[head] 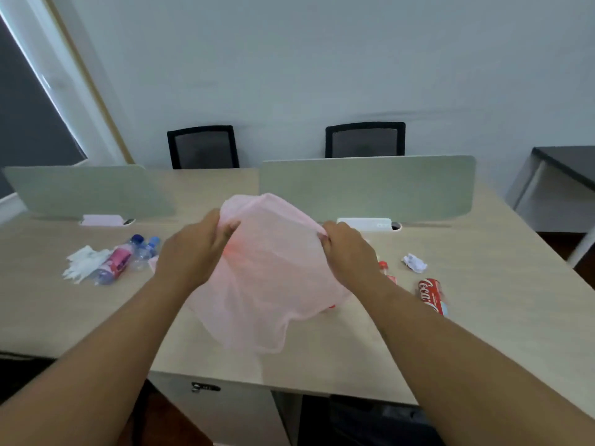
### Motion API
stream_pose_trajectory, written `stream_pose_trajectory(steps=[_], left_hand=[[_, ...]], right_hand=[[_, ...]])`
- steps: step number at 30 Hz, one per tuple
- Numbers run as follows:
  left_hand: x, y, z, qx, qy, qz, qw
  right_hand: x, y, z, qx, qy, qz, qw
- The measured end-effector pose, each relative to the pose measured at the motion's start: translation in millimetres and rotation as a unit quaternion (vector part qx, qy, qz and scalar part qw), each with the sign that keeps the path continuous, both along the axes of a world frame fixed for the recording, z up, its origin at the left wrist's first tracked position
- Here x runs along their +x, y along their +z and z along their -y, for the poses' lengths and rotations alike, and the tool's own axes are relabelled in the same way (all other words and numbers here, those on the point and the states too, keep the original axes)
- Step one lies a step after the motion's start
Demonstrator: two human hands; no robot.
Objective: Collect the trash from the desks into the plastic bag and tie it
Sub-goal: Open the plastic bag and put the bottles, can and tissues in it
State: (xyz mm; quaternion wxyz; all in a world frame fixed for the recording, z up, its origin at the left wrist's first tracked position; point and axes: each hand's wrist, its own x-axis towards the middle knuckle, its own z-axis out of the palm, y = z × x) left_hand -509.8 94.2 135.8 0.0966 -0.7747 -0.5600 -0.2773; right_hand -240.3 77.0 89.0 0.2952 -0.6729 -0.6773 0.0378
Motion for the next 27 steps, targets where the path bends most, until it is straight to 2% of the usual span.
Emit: stream_pose_trajectory(steps=[3, 6, 8, 16, 23, 25, 27], left_hand=[[-14.9, -52.7, -14.1, -0.044, 0.023, -0.021, 0.999], [-25.8, -95.2, -33.4, -0.109, 0.035, -0.009, 0.993], [-27.8, -114.6, -53.8, -0.148, 0.031, -0.008, 0.988], [-18.3, -139.1, -150.8, -0.177, 0.05, 0.006, 0.983], [-23.8, -144.1, -203.9, -0.222, 0.026, 0.006, 0.975], [-24.5, -143.2, -216.6, -0.221, 0.017, 0.006, 0.975], [-24.4, -140.4, -230.2, -0.216, 0.006, 0.003, 0.976]], right_hand=[[-17.8, -51.9, -15.3, -0.229, 0.036, -0.032, 0.972], [-20.8, -97.3, -33.8, -0.3, -0.006, -0.116, 0.947], [-16.5, -123.3, -49.6, -0.297, -0.051, -0.156, 0.941], [-8.8, -192.2, -107.7, -0.318, -0.161, -0.139, 0.924], [-12.6, -218.3, -122.8, -0.324, -0.226, -0.232, 0.889], [-12.1, -212.3, -120.3, -0.301, -0.227, -0.269, 0.886], [-18.2, -199.4, -111.9, -0.231, -0.206, -0.303, 0.901]])
